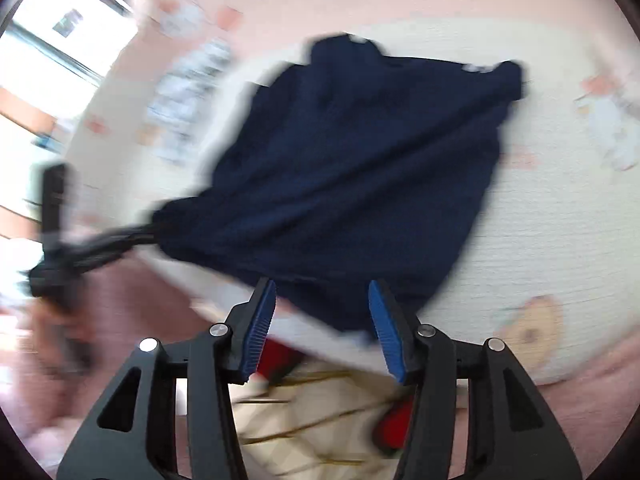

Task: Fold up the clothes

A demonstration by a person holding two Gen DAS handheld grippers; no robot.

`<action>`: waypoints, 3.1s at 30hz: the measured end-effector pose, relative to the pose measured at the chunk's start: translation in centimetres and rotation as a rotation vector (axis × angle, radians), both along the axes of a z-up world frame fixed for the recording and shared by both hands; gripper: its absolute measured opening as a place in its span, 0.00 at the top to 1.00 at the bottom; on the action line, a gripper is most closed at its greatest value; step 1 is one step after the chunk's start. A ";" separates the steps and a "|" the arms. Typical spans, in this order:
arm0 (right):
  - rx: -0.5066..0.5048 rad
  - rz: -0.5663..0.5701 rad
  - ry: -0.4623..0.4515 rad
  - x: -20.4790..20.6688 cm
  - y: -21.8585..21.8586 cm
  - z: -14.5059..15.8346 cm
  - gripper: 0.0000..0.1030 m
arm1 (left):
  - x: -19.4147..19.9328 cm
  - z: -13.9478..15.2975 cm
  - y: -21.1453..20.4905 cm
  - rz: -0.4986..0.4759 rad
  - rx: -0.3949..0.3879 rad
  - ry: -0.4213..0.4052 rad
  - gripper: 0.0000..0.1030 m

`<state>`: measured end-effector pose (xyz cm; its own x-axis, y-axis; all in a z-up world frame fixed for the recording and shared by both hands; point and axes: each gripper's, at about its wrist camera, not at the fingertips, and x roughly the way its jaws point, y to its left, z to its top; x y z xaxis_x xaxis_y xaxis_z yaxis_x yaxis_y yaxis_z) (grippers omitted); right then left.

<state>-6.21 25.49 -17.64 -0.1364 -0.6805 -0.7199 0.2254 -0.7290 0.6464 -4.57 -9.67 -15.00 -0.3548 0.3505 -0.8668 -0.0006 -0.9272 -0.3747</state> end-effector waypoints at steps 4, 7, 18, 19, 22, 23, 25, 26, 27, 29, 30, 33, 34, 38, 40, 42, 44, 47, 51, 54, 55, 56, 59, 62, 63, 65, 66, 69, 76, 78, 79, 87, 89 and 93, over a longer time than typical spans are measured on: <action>0.028 -0.030 0.003 0.0 0.7 -0.4 0.50 | -0.3 0.5 -0.9 0.037 0.089 0.030 0.73; 0.170 -0.015 0.003 0.0 0.2 -1.3 0.51 | -1.5 -0.6 -0.8 0.072 0.209 0.052 0.73; 0.630 0.029 -0.004 0.2 -1.2 -4.3 0.46 | -1.3 -2.1 -2.7 0.140 0.164 0.054 0.66; 0.636 0.025 -0.009 0.3 -1.0 -4.3 0.46 | -1.5 -2.8 -2.4 0.124 0.138 0.025 0.66; 0.565 0.007 0.000 0.2 -0.2 -3.7 0.46 | -1.9 -5.3 -0.9 0.076 0.036 -0.085 0.66; 0.535 -0.007 0.005 0.1 0.2 -3.4 0.46 | -2.0 -6.2 -0.5 0.062 -0.001 -0.130 0.66; 0.507 -0.049 0.007 -0.2 1.3 -2.9 0.46 | -1.9 -7.8 0.0 0.043 -0.073 -0.215 0.66; 0.541 -0.065 -0.012 -0.4 1.8 -3.3 0.46 | -1.9 -8.0 -0.1 0.049 -0.072 -0.232 0.66; 0.575 -0.081 -0.031 -0.6 2.3 -3.7 0.46 | -1.7 -8.0 -0.3 0.059 -0.059 -0.241 0.66; 0.625 -0.074 -0.044 -0.4 2.6 -4.0 0.45 | -1.5 -8.0 -0.6 0.074 -0.041 -0.257 0.66; 0.646 -0.062 -0.045 -0.2 2.6 -4.0 0.46 | -1.4 -8.0 -0.7 0.075 -0.038 -0.260 0.66; 0.702 -0.033 -0.050 0.3 2.8 -4.1 0.45 | -0.9 -7.9 -0.7 0.077 -0.020 -0.263 0.65; 0.703 -0.034 -0.055 0.3 3.0 -4.1 0.45 | -0.9 -7.8 -1.2 0.093 0.064 -0.264 0.65; 0.592 -0.086 -0.043 0.1 4.8 -3.0 0.45 | -0.4 -8.7 -4.5 0.234 0.335 -0.288 0.64; 0.556 -0.096 -0.047 0.0 5.4 -2.8 0.45 | -0.3 -8.8 -4.5 0.242 0.300 -0.295 0.64; 0.562 -0.094 -0.056 0.1 5.8 -2.9 0.45 | -0.4 -8.9 -3.9 0.222 0.254 -0.301 0.64; 0.568 -0.091 -0.065 0.1 6.1 -3.0 0.45 | -0.6 -8.5 -2.7 0.168 0.156 -0.292 0.64; 0.577 -0.088 -0.079 0.2 6.6 -3.1 0.45 | -0.6 -8.1 -1.3 0.097 0.007 -0.271 0.65; 0.589 -0.082 -0.098 0.3 7.3 -3.3 0.45 | -0.5 -7.9 -0.1 0.016 -0.074 -0.278 0.61; 0.513 -0.133 -0.090 -0.1 8.8 -2.5 0.45 | -0.2 -7.9 -1.1 0.036 0.115 -0.288 0.61; 0.482 -0.153 -0.086 -0.3 9.4 -2.1 0.45 | -0.1 -7.9 -1.5 0.045 0.183 -0.291 0.61; 0.450 -0.174 -0.082 -0.5 9.9 -1.8 0.45 | 0.1 -8.3 -2.5 0.092 0.250 -0.306 0.61; 0.343 -0.246 -0.136 -1.0 12.2 -1.8 0.45 | 0.7 -9.6 -5.6 0.221 0.325 -0.348 0.60; 0.217 -0.312 -0.266 -1.1 14.2 -3.3 0.44 | 0.5 -9.9 -6.0 0.232 0.364 -0.360 0.60; 0.194 -0.323 -0.285 -1.2 14.5 -3.5 0.46 | 0.5 -9.9 -5.9 0.225 0.355 -0.358 0.60; 0.191 -0.319 -0.269 -1.4 12.7 -2.6 0.61 | 0.3 -9.9 -5.5 0.222 0.337 -0.353 0.60; 0.180 -0.309 -0.272 -0.6 9.9 -2.2 0.67 | 0.5 -9.9 -5.4 0.232 0.343 -0.354 0.60; 0.170 -0.256 -0.287 2.1 8.3 -4.5 0.75 | 0.7 -9.9 -5.9 0.332 0.369 -0.321 0.60; 0.078 -0.298 -0.347 2.9 10.3 -5.5 0.64 | 0.2 -11.1 -6.9 0.392 0.529 -0.347 0.59; 0.046 -0.318 -0.369 3.1 10.9 -5.4 0.64 | 0.3 -11.4 -6.6 0.411 0.535 -0.353 0.59; 0.048 -0.319 -0.365 3.2 10.9 -5.3 0.64 | 0.2 -11.3 -6.3 0.408 0.525 -0.350 0.60; 0.116 -0.253 -0.200 2.5 10.6 -3.2 0.93 | -1.0 -8.8 -3.0 0.273 0.304 -0.263 0.88; 0.126 -0.249 -0.150 2.2 10.5 -2.1 0.93 | -1.2 -6.5 -3.1 0.268 0.295 -0.177 0.89; 0.011 -0.315 -0.021 1.0 12.6 3.4 0.94 | -2.3 0.0 -2.9 0.189 0.341 -0.009 0.89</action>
<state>-5.17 38.05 -14.20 -0.3239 -0.5997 -0.7318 -0.0257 -0.7676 0.6404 -6.82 -12.53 -14.96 -0.4339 0.5478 -0.7153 0.1629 -0.7331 -0.6603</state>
